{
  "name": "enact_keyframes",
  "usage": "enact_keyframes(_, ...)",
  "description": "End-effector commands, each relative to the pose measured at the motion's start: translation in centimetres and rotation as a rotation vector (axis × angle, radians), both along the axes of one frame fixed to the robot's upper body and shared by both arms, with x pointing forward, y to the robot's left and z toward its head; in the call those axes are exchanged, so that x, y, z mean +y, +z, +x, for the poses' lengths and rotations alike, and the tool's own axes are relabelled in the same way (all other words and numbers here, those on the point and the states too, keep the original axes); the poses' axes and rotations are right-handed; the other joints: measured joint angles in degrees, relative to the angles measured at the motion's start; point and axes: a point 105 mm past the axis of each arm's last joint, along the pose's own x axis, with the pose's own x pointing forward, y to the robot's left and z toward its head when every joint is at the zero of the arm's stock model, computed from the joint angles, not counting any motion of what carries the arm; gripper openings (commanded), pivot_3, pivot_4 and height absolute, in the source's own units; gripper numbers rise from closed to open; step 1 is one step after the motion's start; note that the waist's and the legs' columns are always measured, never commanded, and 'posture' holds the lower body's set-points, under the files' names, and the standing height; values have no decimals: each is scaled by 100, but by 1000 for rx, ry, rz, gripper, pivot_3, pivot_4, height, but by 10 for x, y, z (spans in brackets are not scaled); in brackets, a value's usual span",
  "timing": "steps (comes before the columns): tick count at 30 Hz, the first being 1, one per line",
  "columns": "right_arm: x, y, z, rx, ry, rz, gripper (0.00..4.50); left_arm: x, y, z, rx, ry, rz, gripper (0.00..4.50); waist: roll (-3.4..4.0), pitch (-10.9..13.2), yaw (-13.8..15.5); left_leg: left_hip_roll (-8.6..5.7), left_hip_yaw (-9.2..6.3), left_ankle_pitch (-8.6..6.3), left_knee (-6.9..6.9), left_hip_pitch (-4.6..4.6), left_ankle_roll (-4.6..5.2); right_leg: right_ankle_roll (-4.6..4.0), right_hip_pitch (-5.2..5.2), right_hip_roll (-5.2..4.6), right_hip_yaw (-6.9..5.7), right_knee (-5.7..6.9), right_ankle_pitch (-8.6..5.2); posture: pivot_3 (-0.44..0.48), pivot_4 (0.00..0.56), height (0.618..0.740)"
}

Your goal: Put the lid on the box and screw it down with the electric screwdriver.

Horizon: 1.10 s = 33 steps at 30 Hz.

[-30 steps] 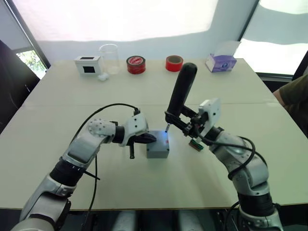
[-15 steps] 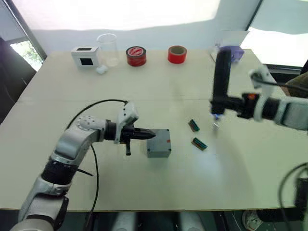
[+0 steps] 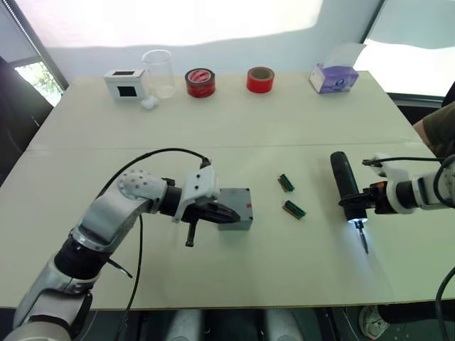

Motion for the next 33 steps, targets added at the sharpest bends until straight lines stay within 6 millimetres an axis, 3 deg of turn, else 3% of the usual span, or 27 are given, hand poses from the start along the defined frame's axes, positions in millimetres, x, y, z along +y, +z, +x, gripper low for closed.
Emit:
enact_keyframes(1, -12, 9, 12, -53, -15, -57, 1783, -3, 4, -2, -37, 2, -20, 0, -1, 0, -3, 0, -1, 0, 5, 0, 0, 2, 3, 0, 0, 0, 1, 0, 150, 740)
enact_keyframes(6, -11, 6, 17, -42, 11, -72, 1783, -1, 2, 0, -25, 37, -30, 0, -4, 2, -6, 0, -3, 0, 20, 5, 0, 14, 16, 2, 0, 0, 8, 0, 150, 740)
enact_keyframes(8, -12, 4, 18, -38, 19, -92, 2785, 4, 1, 3, -15, 68, -29, 0, -7, 3, -6, 0, -3, 0, 21, 13, 0, 15, 24, 2, 0, 0, 8, 0, 150, 740)
enact_keyframes(13, -14, 3, 24, -70, 16, -106, 4406, 22, 3, 12, -1, 164, -28, 0, -8, 3, -3, 0, -5, 0, 24, 20, 0, 16, 31, 3, 0, 2, 10, 0, 150, 740)
enact_keyframes(22, -13, 1, 27, -107, -25, -62, 4406, 35, 10, 19, 2, 260, -50, 0, -13, 1, -6, 0, -7, 0, 38, 23, -1, 20, 40, 3, 0, 8, 12, 0, 150, 740)
enact_keyframes(24, -3, 12, 31, -172, -6, 36, 4406, 37, 18, 20, 7, 275, -99, 0, -13, 1, -8, 0, -7, 0, 40, 23, -1, 20, 39, 4, 0, 11, 12, 0, 150, 740)
enact_keyframes(30, -2, 34, 34, -327, 46, 46, 4406, 51, 33, 19, 83, 347, -181, 0, -12, 2, -9, 0, -6, 0, 44, 23, -2, 20, 32, 4, 3, 28, 12, 0, 150, 740)
enact_keyframes(33, -1, 66, 35, -541, 54, 17, 4406, 77, 25, 7, 164, 428, -167, 0, -11, 2, -21, 0, -3, 3, 45, 22, -6, 19, 23, 5, 9, 45, 11, 0, 150, 740)
